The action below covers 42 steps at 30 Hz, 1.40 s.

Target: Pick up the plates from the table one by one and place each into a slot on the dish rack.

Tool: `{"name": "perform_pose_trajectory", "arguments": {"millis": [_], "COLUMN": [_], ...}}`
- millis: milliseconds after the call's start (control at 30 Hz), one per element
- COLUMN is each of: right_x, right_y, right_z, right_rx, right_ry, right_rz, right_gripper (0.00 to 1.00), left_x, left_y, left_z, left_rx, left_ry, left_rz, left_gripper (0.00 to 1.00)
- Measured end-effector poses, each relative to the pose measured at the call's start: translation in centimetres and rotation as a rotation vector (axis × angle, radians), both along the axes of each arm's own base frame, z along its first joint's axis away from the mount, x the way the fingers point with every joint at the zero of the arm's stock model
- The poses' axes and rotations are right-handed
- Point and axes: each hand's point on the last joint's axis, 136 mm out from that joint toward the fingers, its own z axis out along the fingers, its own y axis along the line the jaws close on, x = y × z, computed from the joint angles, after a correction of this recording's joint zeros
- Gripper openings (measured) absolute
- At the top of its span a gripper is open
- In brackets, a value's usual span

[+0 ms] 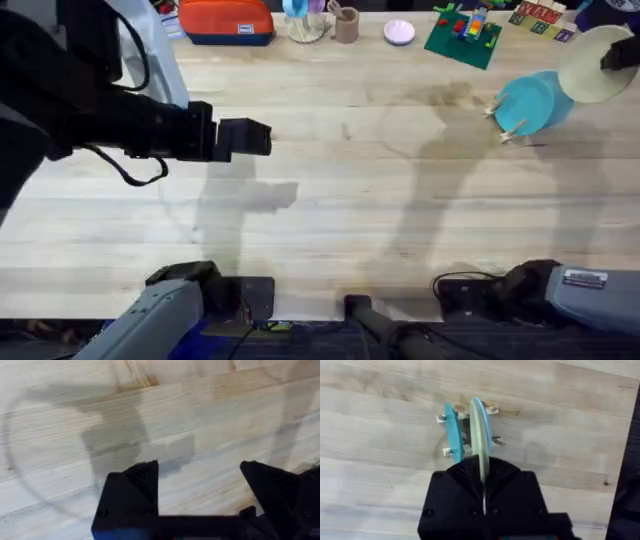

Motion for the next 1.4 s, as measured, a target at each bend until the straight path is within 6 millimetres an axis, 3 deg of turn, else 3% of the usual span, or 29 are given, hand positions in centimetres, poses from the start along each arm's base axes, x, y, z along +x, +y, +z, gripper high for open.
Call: {"name": "perform_pose_trajectory", "arguments": {"millis": [333,900,1133,1400], "right_x": [0.1,1.1,1.7,1.9], "right_y": [0.0,-0.4,0.3,0.5], "right_z": [-0.2,-3.8,-5.2,-5.4], "right_rx": [0.010,0.060,0.078,0.080], "right_ry": [0.002,0.087,0.124,0.129], "right_rz": [0.000,0.002,0.025,0.032], "right_gripper": [0.029,0.029,0.029,0.029], "left_x": [0.0,0.0,0.0,0.0], "left_y": [0.0,0.0,0.0,0.0], "left_z": [0.0,0.0,0.0,0.0], "left_rx": [0.000,0.000,0.000,0.000], "left_ry": [0.000,0.000,0.000,0.000], "left_rz": [0.000,0.000,0.000,0.000], "left_gripper": [0.994,0.995,0.994,0.995]}}
